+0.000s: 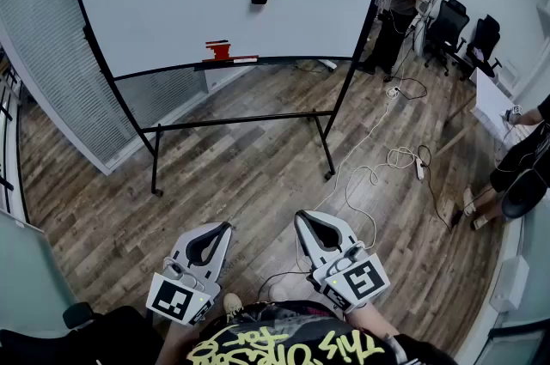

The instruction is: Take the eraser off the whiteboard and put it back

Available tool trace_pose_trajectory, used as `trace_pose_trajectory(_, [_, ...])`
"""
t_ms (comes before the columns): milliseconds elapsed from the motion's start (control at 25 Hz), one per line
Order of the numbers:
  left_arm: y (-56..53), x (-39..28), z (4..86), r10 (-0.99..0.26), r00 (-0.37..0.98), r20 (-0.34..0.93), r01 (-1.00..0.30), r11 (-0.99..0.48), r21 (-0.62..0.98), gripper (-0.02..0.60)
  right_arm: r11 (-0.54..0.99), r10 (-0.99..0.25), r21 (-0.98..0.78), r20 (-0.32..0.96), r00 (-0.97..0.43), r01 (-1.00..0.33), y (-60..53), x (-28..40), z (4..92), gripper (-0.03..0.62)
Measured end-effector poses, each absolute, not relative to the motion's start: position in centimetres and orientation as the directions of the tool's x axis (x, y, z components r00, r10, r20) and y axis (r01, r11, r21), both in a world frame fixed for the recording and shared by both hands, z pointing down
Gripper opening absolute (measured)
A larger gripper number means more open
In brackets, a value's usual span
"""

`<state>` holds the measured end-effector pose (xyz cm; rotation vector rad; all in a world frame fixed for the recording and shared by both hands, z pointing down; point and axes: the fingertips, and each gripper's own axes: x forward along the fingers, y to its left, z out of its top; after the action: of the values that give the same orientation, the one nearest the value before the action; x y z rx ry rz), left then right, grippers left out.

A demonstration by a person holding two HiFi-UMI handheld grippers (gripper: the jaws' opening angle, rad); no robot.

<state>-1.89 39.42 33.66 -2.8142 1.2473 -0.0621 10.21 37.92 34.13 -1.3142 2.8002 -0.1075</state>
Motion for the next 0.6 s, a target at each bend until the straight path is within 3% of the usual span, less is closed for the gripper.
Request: trace_pose_trajectory(600, [39.5, 0.1, 33.5, -0.740, 0.673, 0.014, -0.737, -0.672, -0.071, 0.011, 0.638, -0.769, -0.084, -0.013, -0.640, -0.765, 37.9, 12.2, 34.1, 0.009])
